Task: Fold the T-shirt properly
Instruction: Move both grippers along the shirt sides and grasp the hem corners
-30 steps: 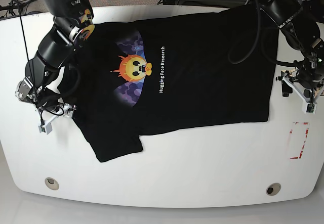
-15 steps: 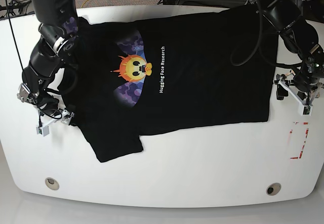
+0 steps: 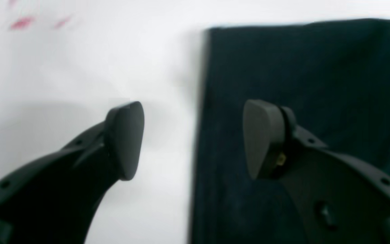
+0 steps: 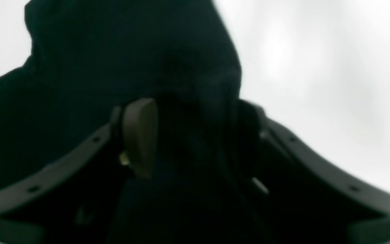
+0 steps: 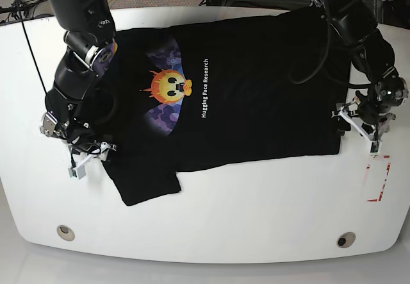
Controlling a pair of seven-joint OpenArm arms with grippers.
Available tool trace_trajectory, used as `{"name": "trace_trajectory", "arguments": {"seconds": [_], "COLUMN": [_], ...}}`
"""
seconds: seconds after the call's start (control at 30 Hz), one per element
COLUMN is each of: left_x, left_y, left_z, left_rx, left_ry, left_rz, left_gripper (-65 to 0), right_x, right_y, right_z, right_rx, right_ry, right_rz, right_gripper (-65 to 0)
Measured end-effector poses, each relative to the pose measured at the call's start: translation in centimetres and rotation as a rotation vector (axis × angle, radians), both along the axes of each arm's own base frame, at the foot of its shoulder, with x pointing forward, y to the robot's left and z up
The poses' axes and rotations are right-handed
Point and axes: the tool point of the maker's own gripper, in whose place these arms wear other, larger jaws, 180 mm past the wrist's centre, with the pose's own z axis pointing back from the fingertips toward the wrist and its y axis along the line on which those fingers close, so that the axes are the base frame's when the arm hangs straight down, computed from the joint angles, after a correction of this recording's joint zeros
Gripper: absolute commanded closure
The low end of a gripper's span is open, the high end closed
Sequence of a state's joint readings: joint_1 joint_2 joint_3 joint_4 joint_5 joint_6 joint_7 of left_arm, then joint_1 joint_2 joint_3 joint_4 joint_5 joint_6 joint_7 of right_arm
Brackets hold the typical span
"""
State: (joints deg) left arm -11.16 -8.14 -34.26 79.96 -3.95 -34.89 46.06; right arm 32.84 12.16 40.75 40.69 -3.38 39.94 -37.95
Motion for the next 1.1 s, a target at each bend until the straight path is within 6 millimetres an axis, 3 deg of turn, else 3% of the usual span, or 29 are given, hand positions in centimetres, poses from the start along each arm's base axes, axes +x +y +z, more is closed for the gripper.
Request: {"name": "trace_trajectory", "arguments": {"seconds": [0.13,0.23,0.53,0.7,0.9,0.97,1.03,1.1], "left_x": [0.6,1.6,2.8,3.1,3.9,4.0,4.2,4.5], "left_y": [0.0,0.5,0.1,-1.3,-2.1,-2.5,-2.8,-3.1], "left_z": [-0.7,-1.1,-2.8,-4.1,-4.2,-4.4,-4.7,-4.7], "left_rx": [-0.034,-0.066,-0.093,-0.131,-0.159,-0.177,-0.192,-0.193], "left_ry": [0.006,0.017,0.085,0.116,0.110,0.100,0.101,0.103], "left_rz": [0.040,0.093,0.084,0.063,0.021,0.006,-0.003,-0.018], "left_gripper": [-42.8,-42.8,-42.9,-42.9,-41.7,-36.4,-19.9,-7.5], "right_x": [-0.3,-0.4,-0.3,-0.2,-0.2,-0.1,-0.1,-0.1], "right_y": [-0.3,-0.2,1.3,1.8,2.0,2.0,2.1,2.1], "right_z": [-0.2,-0.4,-0.6,-0.6,-0.7,-0.6,-0.6,-0.6], "right_rx": [-0.006,-0.020,-0.043,-0.032,-0.030,-0.028,-0.028,-0.028], "right_ry": [0.008,0.019,0.034,0.029,0.029,0.026,0.025,0.025], "right_rz": [-0.002,0.012,0.074,0.078,0.079,0.078,0.079,0.079], "right_gripper": [-10.9,-2.2,-1.3,-1.0,-0.6,-0.6,-0.5,0.0]}}
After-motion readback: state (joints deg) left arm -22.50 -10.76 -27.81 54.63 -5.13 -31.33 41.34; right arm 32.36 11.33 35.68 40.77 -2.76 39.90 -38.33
